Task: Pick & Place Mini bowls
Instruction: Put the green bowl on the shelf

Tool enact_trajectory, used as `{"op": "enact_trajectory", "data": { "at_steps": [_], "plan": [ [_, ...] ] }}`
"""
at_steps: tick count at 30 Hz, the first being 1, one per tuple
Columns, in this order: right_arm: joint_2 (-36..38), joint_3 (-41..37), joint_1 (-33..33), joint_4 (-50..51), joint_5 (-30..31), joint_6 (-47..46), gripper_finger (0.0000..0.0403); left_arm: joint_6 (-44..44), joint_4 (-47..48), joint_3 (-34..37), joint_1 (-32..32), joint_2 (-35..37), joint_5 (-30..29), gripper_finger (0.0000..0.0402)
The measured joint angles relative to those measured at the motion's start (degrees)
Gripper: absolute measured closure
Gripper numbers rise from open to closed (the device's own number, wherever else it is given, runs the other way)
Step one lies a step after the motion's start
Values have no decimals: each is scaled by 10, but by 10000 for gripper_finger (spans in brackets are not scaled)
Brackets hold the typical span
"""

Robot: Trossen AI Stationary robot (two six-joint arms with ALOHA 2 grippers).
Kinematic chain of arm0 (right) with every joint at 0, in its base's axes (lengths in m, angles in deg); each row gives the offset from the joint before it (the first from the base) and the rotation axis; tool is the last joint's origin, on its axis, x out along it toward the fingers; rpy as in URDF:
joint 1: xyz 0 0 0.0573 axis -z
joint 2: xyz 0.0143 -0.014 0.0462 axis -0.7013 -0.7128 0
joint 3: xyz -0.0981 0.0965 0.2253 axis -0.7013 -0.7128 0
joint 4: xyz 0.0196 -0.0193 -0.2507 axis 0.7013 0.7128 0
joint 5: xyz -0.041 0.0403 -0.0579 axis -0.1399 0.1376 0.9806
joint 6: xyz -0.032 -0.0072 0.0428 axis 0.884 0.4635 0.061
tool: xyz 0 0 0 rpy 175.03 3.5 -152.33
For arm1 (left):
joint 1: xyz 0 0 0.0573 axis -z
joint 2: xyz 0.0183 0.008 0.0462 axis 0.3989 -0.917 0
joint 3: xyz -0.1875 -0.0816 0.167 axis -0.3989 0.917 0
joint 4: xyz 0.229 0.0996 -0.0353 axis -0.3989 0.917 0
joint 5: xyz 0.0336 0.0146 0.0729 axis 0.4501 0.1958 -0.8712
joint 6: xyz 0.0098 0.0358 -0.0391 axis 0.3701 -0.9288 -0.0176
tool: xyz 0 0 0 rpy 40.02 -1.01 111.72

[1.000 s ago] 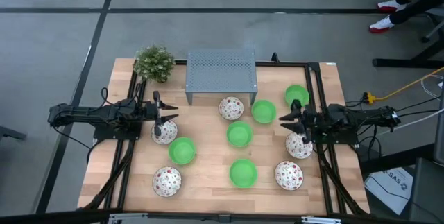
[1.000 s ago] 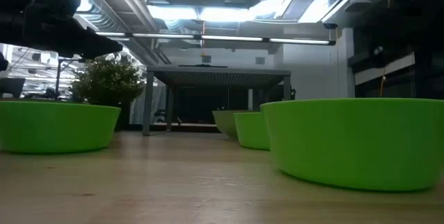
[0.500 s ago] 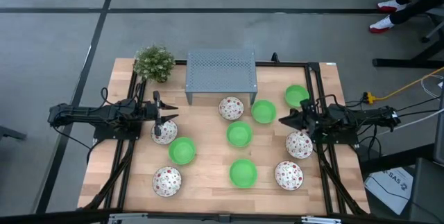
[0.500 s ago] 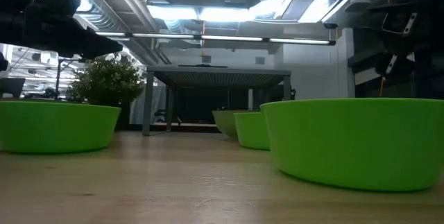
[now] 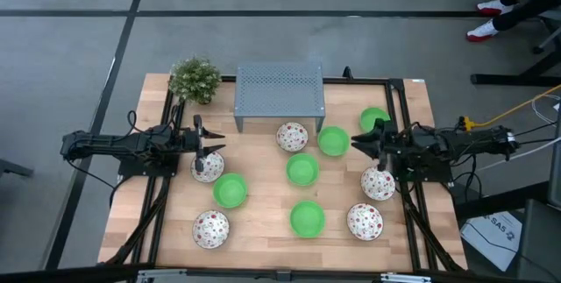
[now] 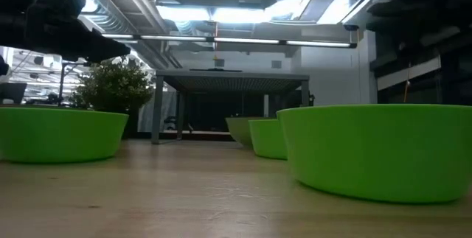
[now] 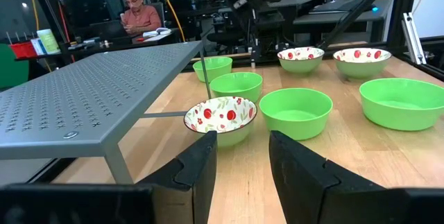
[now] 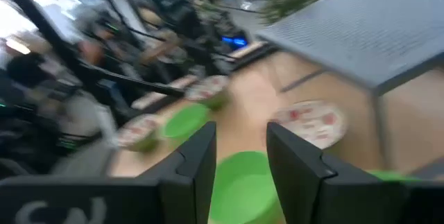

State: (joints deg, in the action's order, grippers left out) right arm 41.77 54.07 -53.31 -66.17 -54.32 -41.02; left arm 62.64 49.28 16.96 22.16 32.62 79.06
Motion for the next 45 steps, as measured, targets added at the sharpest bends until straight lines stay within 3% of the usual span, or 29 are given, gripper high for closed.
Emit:
{"op": "enact_trajectory", "data": {
  "at_steps": [6,9,15,20,27,36,45],
  "plan": [
    [-128,112,0,46,120,144,276,0,0,0,0,0,0,274],
    [-179,163,0,81,141,167,276,0,0,0,0,0,0,274],
    [-273,274,-2,210,108,99,276,0,0,0,0,0,0,274],
    [-348,350,-2,346,51,-20,276,0,0,0,0,0,0,274],
    [-449,415,-2,397,-20,-58,276,0,0,0,0,0,0,274],
    [-566,427,-13,402,-24,-30,276,0,0,0,0,0,0,274],
    [-644,427,-12,401,50,-40,276,0,0,0,0,0,0,274]
  ]
}}
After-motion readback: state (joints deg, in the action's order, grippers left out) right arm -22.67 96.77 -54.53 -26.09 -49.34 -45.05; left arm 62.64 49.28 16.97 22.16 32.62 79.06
